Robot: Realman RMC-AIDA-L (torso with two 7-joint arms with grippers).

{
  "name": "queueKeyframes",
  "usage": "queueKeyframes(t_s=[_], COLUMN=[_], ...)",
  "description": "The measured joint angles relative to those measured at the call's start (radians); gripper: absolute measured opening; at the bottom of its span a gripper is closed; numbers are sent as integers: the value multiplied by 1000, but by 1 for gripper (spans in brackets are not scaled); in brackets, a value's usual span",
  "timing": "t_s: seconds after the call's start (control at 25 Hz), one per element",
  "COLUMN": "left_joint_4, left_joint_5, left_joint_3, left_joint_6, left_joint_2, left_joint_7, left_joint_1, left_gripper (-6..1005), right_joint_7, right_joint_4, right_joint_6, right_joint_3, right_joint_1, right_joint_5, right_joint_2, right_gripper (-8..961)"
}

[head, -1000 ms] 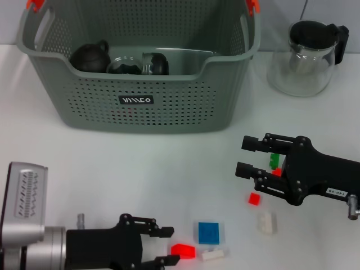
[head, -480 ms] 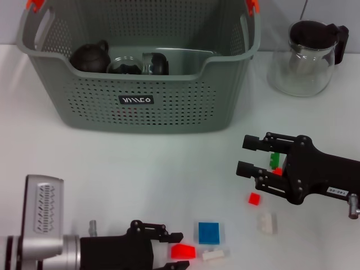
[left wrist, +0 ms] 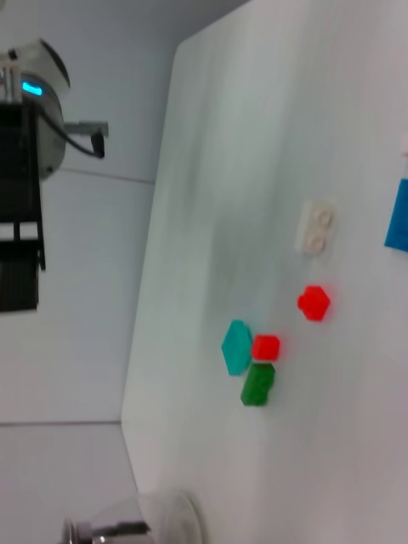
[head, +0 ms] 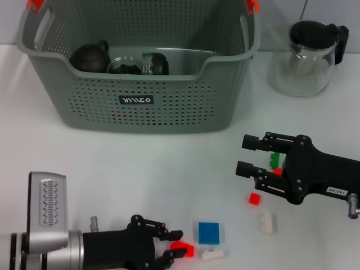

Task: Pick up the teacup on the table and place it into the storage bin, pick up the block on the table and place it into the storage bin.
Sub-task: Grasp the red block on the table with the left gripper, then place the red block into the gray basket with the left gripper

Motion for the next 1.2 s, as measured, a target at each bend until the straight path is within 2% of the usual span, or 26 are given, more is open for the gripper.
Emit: queueKeyframes(t_s=[0.04, 0.24, 0.64, 0.76, 0.88, 0.96, 1.2], left_joint_4=[0, -1, 12, 66, 120, 149, 201], left_joint_5=[0, 5, 7, 1, 0, 0, -3], left_joint_3=[1, 5, 1, -29, -93, -149, -320], left_joint_6=[-8, -14, 24, 105, 209, 278, 398], left_joint_2=[0, 1, 7, 16, 37, 61, 122], left_joint_7=[-5, -7, -34, -110, -206, -300, -563], left_joint_1=[-2, -5, -6, 1, 3, -7, -73], left_gripper=[383, 193, 192, 192, 192, 195, 205], right_joint_7=[0, 0, 0, 0, 0, -2, -4], right_joint_4=[-1, -2, -1, -1, 1, 2, 2], right_joint_6=[0, 0, 0, 0, 0, 0, 0], right_joint_3=[0, 0, 0, 0, 0, 0, 0], right_joint_1=[0, 0, 0, 0, 0, 0, -1], right_joint_5=[0, 0, 0, 0, 0, 0, 0], right_joint_2=[0, 0, 0, 0, 0, 0, 2], right_gripper=[564, 564, 564, 563, 563, 563, 564])
